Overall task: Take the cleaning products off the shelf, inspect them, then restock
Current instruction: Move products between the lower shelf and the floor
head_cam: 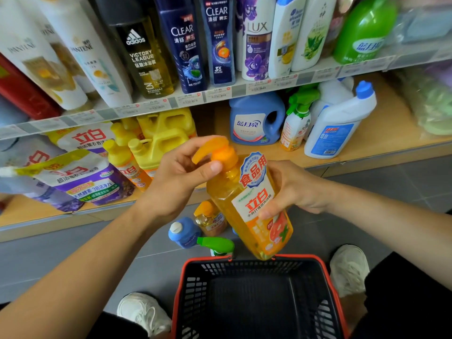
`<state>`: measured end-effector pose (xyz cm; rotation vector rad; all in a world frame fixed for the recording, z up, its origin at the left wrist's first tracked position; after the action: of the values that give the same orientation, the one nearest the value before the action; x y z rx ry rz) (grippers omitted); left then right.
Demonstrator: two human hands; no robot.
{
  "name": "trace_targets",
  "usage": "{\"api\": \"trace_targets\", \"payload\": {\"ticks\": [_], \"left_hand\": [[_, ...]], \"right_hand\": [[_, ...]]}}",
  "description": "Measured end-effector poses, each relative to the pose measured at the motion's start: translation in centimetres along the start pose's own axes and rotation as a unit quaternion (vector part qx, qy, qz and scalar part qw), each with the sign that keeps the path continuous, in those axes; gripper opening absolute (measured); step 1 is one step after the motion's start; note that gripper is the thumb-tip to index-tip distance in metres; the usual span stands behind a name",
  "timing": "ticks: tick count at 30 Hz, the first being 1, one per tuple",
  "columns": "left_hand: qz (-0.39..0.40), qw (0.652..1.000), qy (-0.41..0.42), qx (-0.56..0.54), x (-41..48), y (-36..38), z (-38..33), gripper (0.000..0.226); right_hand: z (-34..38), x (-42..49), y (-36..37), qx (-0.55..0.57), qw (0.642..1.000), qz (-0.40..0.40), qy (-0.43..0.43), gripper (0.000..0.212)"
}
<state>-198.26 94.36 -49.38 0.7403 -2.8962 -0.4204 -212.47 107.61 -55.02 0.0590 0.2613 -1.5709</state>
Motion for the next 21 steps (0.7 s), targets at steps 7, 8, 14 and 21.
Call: {"api": "trace_targets", "payload": {"ticks": [7,8,14,21], "left_hand": [[-0.039,0.995,0.006,-0.094,-0.4,1.3,-0.2,0.052],[-0.065,0.995,0.017,-0.079,-0.5,1.0,-0.3,0.047],[-0.104,0.993,0.058,-0.002,-0.9,0.3,-0.5,0.044],[-0.064,0.997,0.04,0.034,-0.2,0.0,-1.0,0.044]], "right_hand": [[0.6,0.0,1.9,0.079,0.996,0.044,-0.01,0.068],[0.6,0.0,1.9,0.06,0.998,0.022,-0.011,0.068],[0.9,-0.5,1.2,-0.086,0.984,-0.152,-0.021,0.076],[1.0,-0.4,0.8,-0.026,0.996,-0.084,0.001,0.073]]}}
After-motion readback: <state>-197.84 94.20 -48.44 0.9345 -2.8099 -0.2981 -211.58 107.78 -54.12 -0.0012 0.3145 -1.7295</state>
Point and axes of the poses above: each hand's wrist, its own x-axis towards the middle knuckle, its own y-axis out of the palm, z = x × y, the point moved 6 cm from there along x, towards the middle knuckle, and after that the axes turned 9 degrees about -x, right-handed, at the moved point
